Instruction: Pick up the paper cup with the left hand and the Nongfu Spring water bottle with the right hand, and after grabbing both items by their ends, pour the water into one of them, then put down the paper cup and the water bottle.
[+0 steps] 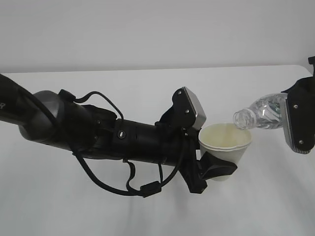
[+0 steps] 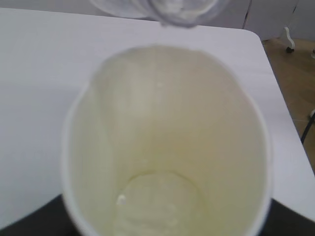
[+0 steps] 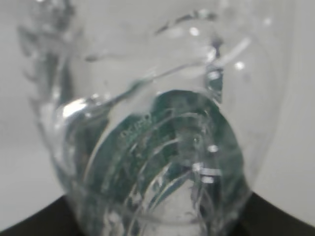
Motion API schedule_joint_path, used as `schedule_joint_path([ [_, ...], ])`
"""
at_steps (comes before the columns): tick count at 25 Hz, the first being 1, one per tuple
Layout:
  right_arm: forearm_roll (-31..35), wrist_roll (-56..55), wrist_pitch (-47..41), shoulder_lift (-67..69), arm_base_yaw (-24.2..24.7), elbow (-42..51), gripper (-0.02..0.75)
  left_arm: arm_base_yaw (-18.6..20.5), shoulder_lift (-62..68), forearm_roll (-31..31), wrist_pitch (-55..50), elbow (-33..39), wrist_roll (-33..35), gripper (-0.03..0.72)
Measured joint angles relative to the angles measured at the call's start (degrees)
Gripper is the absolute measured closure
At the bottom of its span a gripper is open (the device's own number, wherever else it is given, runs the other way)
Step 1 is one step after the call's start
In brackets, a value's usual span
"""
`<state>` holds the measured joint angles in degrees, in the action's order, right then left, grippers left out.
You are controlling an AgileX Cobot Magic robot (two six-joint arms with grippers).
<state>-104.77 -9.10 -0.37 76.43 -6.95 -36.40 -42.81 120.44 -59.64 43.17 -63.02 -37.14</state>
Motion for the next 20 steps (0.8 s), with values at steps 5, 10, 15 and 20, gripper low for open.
schedule_joint_path([
  [5, 0.0, 0.0, 0.0, 0.0, 0.0, 0.0, 0.370, 0.0, 0.0, 0.0, 0.0, 0.0, 0.0, 0.273],
  [10, 0.0, 0.0, 0.0, 0.0, 0.0, 0.0, 0.370, 0.0, 0.0, 0.0, 0.0, 0.0, 0.0, 0.273],
  [15, 0.0, 0.0, 0.0, 0.0, 0.0, 0.0, 0.370, 0.0, 0.0, 0.0, 0.0, 0.0, 0.0, 0.273],
  [20, 0.0, 0.0, 0.0, 0.0, 0.0, 0.0, 0.370, 0.0, 0.0, 0.0, 0.1, 0.0, 0.0, 0.273],
])
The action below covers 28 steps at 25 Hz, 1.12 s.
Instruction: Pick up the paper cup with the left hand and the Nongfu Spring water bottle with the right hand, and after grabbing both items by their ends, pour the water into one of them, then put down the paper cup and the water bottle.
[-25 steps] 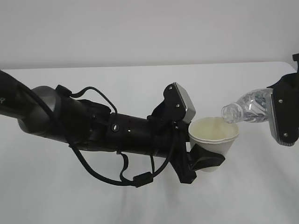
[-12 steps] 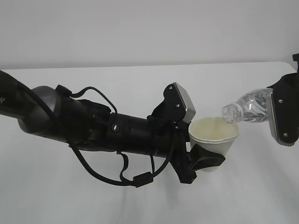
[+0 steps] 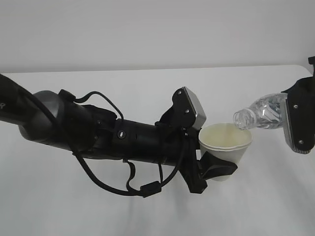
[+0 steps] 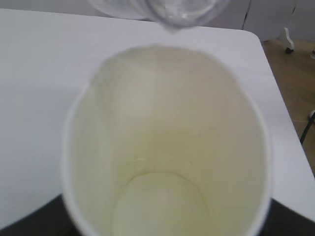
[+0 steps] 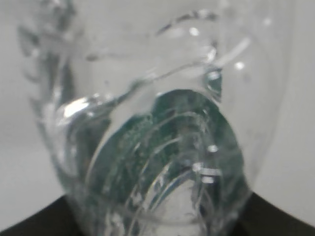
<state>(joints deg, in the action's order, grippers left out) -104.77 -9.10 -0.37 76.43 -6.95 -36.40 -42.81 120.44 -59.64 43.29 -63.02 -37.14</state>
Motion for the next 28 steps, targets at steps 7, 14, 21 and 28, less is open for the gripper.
schedule_joint_path([
  [7, 0.0, 0.0, -0.8, 0.0, 0.0, 0.0, 0.370, 0.0, 0.0, 0.0, 0.4, 0.0, 0.0, 0.274],
  [14, 0.0, 0.0, -0.9, 0.0, 0.0, 0.0, 0.370, 0.0, 0.0, 0.0, 0.4, 0.0, 0.0, 0.274],
  [21, 0.0, 0.0, -0.9, 0.0, 0.0, 0.0, 0.370, 0.0, 0.0, 0.0, 0.4, 0.0, 0.0, 0.274],
  [28, 0.0, 0.0, -1.1, 0.0, 0.0, 0.0, 0.370, 0.0, 0.0, 0.0, 0.4, 0.0, 0.0, 0.274],
])
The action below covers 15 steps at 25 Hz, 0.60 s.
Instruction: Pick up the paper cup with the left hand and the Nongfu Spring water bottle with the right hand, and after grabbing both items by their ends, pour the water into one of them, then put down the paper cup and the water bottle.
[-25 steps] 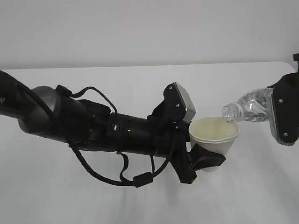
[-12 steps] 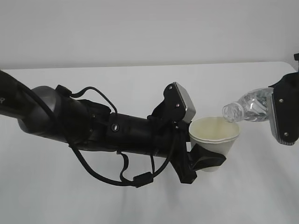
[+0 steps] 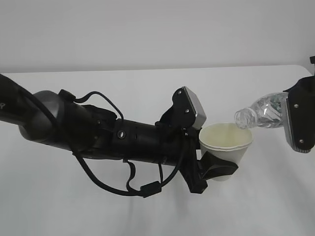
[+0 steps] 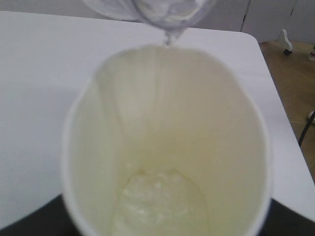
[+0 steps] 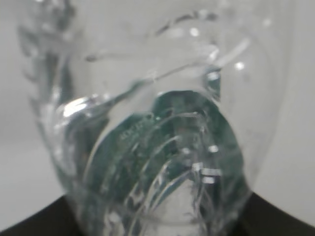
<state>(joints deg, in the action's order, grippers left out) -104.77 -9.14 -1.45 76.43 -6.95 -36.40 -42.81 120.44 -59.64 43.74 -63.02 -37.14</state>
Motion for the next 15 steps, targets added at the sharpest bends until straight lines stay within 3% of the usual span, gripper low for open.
schedule_joint_path([
  [15, 0.0, 0.0, -0.5, 0.0, 0.0, 0.0, 0.370, 0.0, 0.0, 0.0, 0.0, 0.0, 0.0, 0.274],
])
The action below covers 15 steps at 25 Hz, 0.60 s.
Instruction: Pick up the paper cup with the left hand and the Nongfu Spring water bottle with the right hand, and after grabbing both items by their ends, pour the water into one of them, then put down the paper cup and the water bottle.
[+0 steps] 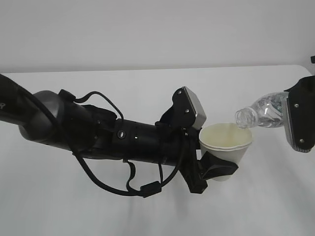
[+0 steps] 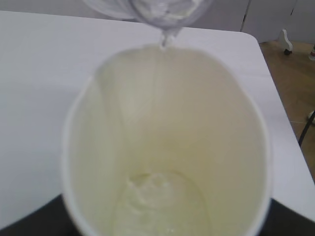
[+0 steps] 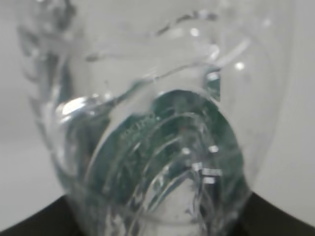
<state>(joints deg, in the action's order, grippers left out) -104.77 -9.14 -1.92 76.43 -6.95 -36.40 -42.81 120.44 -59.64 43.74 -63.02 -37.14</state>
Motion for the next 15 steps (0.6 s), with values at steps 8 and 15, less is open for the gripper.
schedule_joint_path([
  [8, 0.0, 0.0, 0.0, 0.0, 0.0, 0.0, 0.370, 0.0, 0.0, 0.0, 0.0, 0.0, 0.0, 0.274],
  [15, 0.0, 0.0, -0.6, 0.0, 0.0, 0.0, 0.370, 0.0, 0.0, 0.0, 0.0, 0.0, 0.0, 0.274],
])
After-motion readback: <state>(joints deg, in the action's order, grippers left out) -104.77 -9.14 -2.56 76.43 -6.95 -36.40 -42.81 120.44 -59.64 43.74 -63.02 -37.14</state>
